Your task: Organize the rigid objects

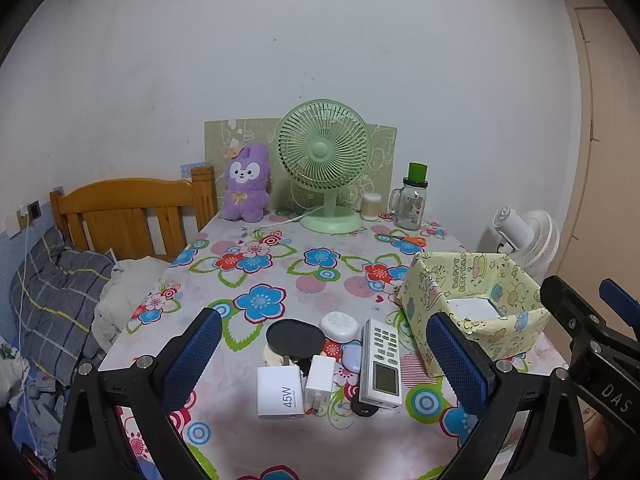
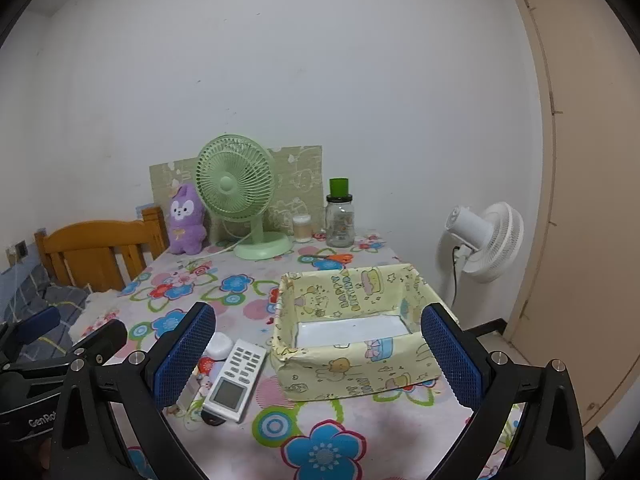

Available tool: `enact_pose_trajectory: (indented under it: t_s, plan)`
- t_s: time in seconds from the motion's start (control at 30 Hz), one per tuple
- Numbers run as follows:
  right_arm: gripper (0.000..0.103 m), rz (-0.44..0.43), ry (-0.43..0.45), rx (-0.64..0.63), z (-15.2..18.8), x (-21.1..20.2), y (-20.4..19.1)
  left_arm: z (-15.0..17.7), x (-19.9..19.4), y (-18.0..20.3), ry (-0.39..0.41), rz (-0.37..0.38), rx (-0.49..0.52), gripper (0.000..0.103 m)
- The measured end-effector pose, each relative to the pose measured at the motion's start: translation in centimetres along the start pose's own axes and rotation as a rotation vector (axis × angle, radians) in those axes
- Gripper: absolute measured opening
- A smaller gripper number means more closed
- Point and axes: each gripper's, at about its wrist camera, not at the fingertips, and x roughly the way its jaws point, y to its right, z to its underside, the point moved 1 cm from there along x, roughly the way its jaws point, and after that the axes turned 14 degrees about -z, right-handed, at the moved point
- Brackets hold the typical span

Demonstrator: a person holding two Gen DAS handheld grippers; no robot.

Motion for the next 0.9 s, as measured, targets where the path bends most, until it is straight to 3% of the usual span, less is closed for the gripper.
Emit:
enact_pose_trajectory:
  t_s: [0.9]
  plan:
    - [0.103,0.025,0.021,-0.048,-0.08,-0.25,-0.72,0.16,-0.21,-0.27,0.004,-0.002,0.002,0.103]
